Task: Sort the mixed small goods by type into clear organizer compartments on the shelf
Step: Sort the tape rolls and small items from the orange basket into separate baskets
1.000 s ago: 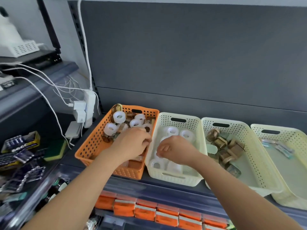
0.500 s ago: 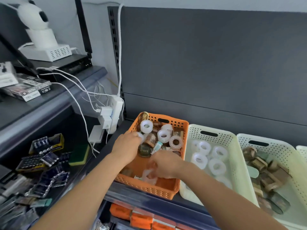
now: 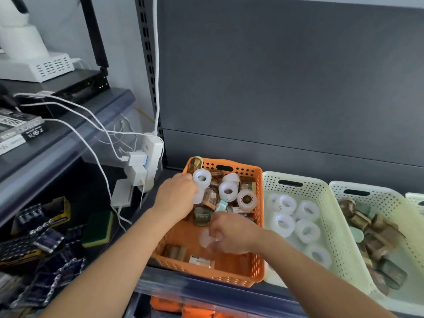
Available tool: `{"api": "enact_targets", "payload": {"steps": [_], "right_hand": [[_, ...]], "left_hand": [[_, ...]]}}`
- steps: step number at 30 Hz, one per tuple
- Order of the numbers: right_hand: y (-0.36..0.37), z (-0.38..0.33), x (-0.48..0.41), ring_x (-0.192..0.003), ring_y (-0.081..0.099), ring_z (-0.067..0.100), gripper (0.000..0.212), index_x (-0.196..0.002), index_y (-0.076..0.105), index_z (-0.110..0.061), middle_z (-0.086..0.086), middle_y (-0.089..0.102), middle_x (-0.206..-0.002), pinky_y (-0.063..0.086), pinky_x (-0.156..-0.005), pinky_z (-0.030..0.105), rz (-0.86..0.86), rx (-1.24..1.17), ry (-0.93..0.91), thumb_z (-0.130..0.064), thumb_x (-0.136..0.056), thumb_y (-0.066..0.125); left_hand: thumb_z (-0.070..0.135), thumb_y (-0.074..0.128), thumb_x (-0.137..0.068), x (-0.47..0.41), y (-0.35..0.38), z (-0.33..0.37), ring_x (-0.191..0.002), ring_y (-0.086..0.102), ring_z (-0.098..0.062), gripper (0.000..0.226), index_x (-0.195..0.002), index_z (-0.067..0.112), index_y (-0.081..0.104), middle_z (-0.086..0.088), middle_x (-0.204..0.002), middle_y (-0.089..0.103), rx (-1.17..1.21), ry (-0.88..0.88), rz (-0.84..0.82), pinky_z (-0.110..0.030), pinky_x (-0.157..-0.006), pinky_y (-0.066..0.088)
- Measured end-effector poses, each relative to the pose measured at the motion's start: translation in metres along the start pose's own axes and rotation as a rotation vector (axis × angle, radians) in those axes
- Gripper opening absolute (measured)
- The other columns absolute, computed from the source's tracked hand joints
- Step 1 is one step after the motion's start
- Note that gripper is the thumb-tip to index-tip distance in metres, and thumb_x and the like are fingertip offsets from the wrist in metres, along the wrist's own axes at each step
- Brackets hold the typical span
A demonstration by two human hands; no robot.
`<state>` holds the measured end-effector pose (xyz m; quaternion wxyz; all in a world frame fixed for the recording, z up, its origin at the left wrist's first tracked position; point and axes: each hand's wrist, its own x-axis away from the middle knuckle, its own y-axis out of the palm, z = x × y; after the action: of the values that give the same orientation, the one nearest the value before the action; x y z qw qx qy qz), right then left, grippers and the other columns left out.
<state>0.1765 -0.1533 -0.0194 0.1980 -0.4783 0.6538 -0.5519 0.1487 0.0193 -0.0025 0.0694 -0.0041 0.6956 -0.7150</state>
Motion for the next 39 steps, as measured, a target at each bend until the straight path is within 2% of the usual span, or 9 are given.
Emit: {"api": "enact_targets", "payload": {"steps": [5, 12, 16, 21, 24, 27, 35, 37, 39], "right_hand": [[-0.022, 0.016, 0.018, -0.092, 0.054, 0.011, 0.026, -0.083, 0.064, -0.025, -0.007, 0.061, -0.100, 0.045, -0.080, 0.028, 0.321, -0.239, 0.152, -0.047, -0.073, 0.073], [-0.032, 0.062, 0.085, -0.079, 0.052, 0.007, 0.028, -0.072, 0.057, -0.029, -0.012, 0.055, -0.088, 0.038, -0.064, 0.024, 0.687, -0.327, 0.438, -0.053, -0.073, 0.072], [-0.025, 0.082, 0.121, -0.080, 0.053, 0.010, 0.027, -0.077, 0.057, -0.029, -0.008, 0.056, -0.099, 0.038, -0.068, 0.025, 0.626, -0.240, 0.604, -0.052, -0.074, 0.071], [-0.015, 0.096, 0.155, -0.083, 0.059, 0.008, 0.026, -0.087, 0.063, -0.032, -0.012, 0.065, -0.101, 0.048, -0.076, 0.026, 0.395, -0.146, 0.689, -0.052, -0.073, 0.071], [-0.008, 0.098, 0.160, -0.092, 0.058, 0.008, 0.032, -0.103, 0.065, -0.030, -0.013, 0.064, -0.108, 0.046, -0.079, 0.025, 0.287, -0.102, 0.656, -0.048, -0.077, 0.070], [-0.002, 0.099, 0.158, -0.096, 0.060, 0.010, 0.027, -0.103, 0.066, -0.029, -0.012, 0.065, -0.110, 0.050, -0.082, 0.028, 0.260, -0.102, 0.626, -0.041, -0.079, 0.071], [-0.010, 0.094, 0.133, -0.089, 0.065, 0.013, 0.014, -0.094, 0.068, -0.030, -0.010, 0.067, -0.103, 0.055, -0.079, 0.033, 0.397, -0.134, 0.553, -0.039, -0.087, 0.059], [-0.014, 0.085, 0.120, -0.090, 0.064, 0.012, 0.015, -0.093, 0.069, -0.029, -0.009, 0.068, -0.099, 0.054, -0.078, 0.033, 0.464, -0.126, 0.491, -0.038, -0.088, 0.057], [-0.019, 0.072, 0.100, -0.092, 0.062, 0.010, 0.016, -0.095, 0.070, -0.027, -0.009, 0.068, -0.099, 0.053, -0.079, 0.031, 0.513, -0.106, 0.376, -0.036, -0.089, 0.059]], "left_hand": [[0.015, 0.058, -0.089, -0.003, -0.018, 0.027, -0.098, 0.052, -0.013, 0.019, -0.105, 0.018, 0.069, 0.009, -0.108, 0.059, 0.340, 0.031, 0.221, -0.029, -0.072, 0.044], [0.031, 0.066, -0.087, -0.010, -0.018, 0.088, -0.085, 0.052, -0.007, 0.014, -0.097, 0.023, 0.069, 0.015, -0.093, 0.057, 0.594, 0.120, 0.253, -0.030, -0.069, 0.045], [0.031, 0.065, -0.088, -0.003, -0.009, 0.133, -0.084, 0.049, -0.003, 0.010, -0.094, 0.025, 0.069, 0.018, -0.090, 0.054, 0.614, 0.273, 0.205, -0.015, -0.063, 0.033], [0.027, 0.065, -0.085, 0.005, 0.003, 0.164, -0.090, 0.057, -0.011, 0.016, -0.101, 0.024, 0.068, 0.011, -0.099, 0.061, 0.403, 0.439, -0.041, -0.028, -0.073, 0.047], [0.029, 0.063, -0.087, 0.009, 0.007, 0.171, -0.084, 0.056, -0.012, 0.014, -0.099, 0.026, 0.068, 0.009, -0.097, 0.063, 0.261, 0.496, -0.136, -0.025, -0.067, 0.036], [0.025, 0.061, -0.089, 0.011, 0.011, 0.172, -0.087, 0.055, -0.016, 0.014, -0.100, 0.025, 0.070, 0.007, -0.101, 0.062, 0.197, 0.518, -0.117, -0.027, -0.072, 0.032], [0.030, 0.059, -0.090, 0.015, -0.004, 0.141, -0.092, 0.048, -0.007, 0.017, -0.102, 0.025, 0.070, 0.014, -0.092, 0.056, 0.351, 0.449, -0.008, -0.025, -0.075, 0.040], [0.033, 0.057, -0.091, 0.017, -0.014, 0.121, -0.092, 0.051, -0.008, 0.015, -0.099, 0.029, 0.070, 0.015, -0.093, 0.058, 0.271, 0.368, 0.081, -0.024, -0.068, 0.041], [0.031, 0.056, -0.092, 0.020, -0.021, 0.092, -0.090, 0.054, -0.011, 0.017, -0.103, 0.030, 0.069, 0.013, -0.099, 0.060, 0.172, 0.218, 0.019, -0.029, -0.068, 0.047]]}}
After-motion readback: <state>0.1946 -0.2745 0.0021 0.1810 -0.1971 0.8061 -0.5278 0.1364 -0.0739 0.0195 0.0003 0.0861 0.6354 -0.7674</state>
